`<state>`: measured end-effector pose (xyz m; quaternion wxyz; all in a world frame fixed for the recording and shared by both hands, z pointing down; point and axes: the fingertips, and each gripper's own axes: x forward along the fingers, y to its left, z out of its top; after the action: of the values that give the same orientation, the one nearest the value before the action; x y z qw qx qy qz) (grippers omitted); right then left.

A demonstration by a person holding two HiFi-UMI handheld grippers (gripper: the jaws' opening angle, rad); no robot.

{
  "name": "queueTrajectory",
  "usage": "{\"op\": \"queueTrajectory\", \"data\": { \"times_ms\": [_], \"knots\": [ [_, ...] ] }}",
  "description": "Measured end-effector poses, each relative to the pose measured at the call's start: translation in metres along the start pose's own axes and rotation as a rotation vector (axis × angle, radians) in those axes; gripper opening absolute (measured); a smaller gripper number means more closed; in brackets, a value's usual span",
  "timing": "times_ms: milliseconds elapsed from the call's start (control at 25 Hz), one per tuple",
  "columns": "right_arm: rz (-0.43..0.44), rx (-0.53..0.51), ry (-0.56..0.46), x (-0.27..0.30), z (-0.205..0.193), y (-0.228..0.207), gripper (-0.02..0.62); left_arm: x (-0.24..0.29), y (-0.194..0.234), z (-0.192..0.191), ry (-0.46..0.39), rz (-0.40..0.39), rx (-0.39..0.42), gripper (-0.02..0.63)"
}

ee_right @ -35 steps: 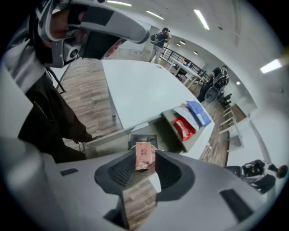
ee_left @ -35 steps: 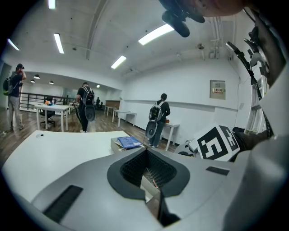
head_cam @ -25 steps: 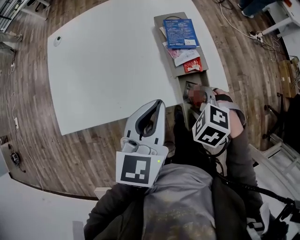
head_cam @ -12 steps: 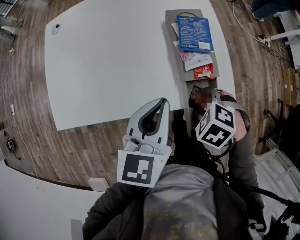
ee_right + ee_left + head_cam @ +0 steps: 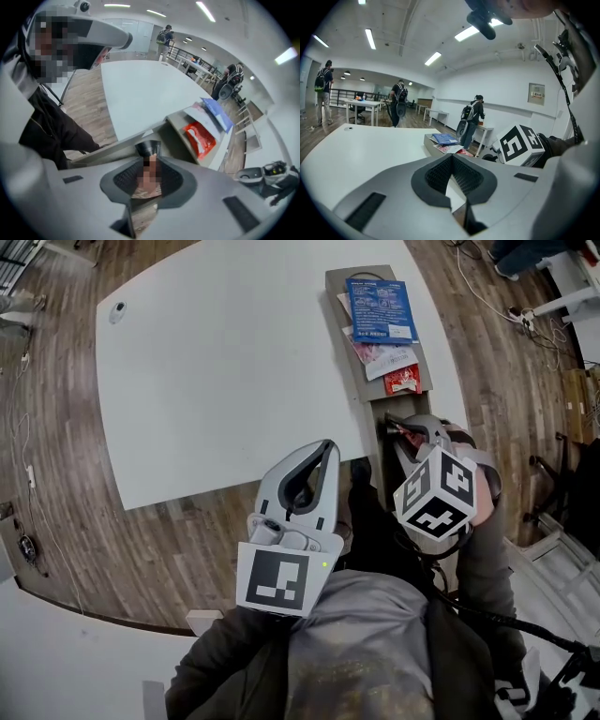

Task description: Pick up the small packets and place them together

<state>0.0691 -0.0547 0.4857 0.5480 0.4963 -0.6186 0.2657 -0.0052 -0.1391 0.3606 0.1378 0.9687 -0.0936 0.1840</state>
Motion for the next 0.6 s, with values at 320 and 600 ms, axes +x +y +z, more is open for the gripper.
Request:
{"op": "queueTrajectory", "data": {
  "times_ms": [320,600],
  "knots": [
    [-0.152,0.059,-0.038,-0.056,0.013,-0.005,0.092,-0.03,-0.018,0.04,-0.101,-0.061,0.088,0.0],
    [-0.23,0.1,-0.045,-0.076,0.017,0.0,0.092,-0.044,-0.035,0.041,-0.108,-0.143,0.132,0.0]
  ]
}}
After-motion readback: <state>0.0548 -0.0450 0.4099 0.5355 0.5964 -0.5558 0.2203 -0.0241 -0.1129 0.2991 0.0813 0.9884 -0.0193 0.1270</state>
